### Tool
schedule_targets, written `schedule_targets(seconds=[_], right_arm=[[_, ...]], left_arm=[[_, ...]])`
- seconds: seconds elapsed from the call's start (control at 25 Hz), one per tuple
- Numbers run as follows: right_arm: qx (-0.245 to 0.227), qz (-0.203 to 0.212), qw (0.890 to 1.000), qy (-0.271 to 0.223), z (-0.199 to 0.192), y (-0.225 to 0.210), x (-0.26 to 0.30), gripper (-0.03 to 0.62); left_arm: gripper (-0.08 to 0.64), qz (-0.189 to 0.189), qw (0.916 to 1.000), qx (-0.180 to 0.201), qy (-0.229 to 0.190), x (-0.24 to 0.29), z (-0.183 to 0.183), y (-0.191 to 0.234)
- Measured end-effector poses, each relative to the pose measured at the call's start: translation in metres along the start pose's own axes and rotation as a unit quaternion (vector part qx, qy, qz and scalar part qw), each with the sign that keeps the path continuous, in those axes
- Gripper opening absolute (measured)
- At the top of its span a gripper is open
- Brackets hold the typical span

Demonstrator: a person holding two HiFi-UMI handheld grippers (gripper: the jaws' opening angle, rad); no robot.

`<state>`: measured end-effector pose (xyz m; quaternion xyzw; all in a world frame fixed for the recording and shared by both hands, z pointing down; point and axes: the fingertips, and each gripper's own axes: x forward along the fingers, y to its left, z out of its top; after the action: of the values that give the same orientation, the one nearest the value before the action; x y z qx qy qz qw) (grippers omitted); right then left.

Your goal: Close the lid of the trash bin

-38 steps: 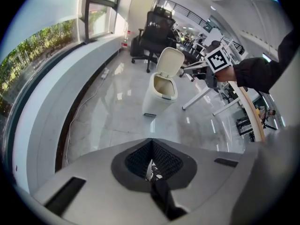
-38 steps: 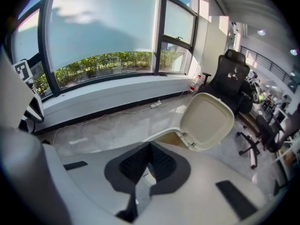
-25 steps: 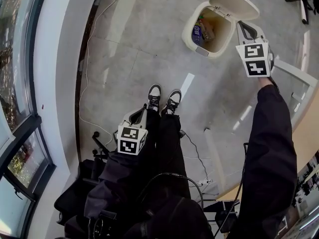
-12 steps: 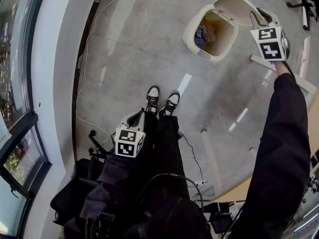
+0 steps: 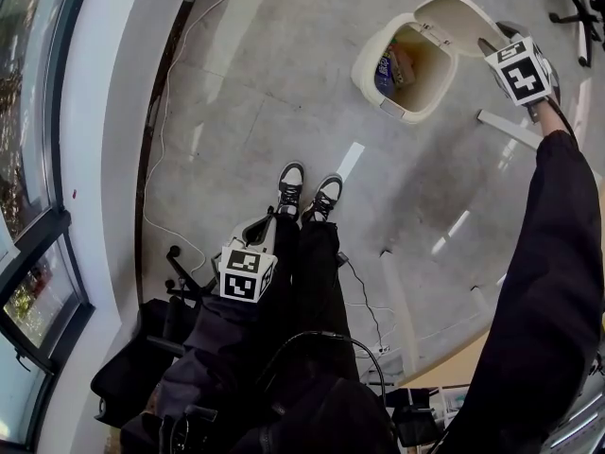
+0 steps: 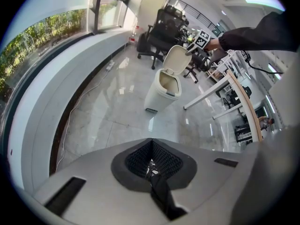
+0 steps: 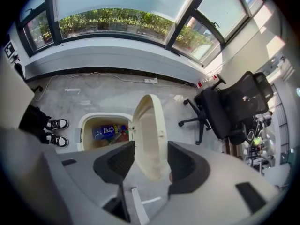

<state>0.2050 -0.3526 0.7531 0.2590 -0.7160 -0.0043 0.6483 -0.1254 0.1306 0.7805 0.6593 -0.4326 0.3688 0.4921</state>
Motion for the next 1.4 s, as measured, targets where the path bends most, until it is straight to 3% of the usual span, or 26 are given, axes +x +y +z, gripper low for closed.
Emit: schedule_targets(seconds=[0.2, 0.44, 0.84, 1.4], right_arm=[[-0.023, 0.016, 1.000, -0.007, -0.001, 0.017, -0.007, 0.212], [-0.064, 0.068, 0.995, -0.028, -0.007, 0.073, -0.021, 0.212], [-0.039, 0.142, 0.988, -0.049, -0.015, 0.178, -0.012, 0.212], [-0.031, 0.196, 0.979, -0.037, -0.028, 0.256, 0.042, 0.212]], left_arm=[[0.002, -0.001, 1.0000, -0.001, -0.001, 0.002, 0.001, 0.000], [0.002, -0.006, 1.0000, 0.002, -0.002, 0.005, 0.002, -0.005], [0.002, -0.007, 0.9999, 0.007, 0.001, 0.007, -0.001, -0.008], [0.002, -0.008, 0.9999, -0.004, 0.011, 0.015, -0.016, -0.002]])
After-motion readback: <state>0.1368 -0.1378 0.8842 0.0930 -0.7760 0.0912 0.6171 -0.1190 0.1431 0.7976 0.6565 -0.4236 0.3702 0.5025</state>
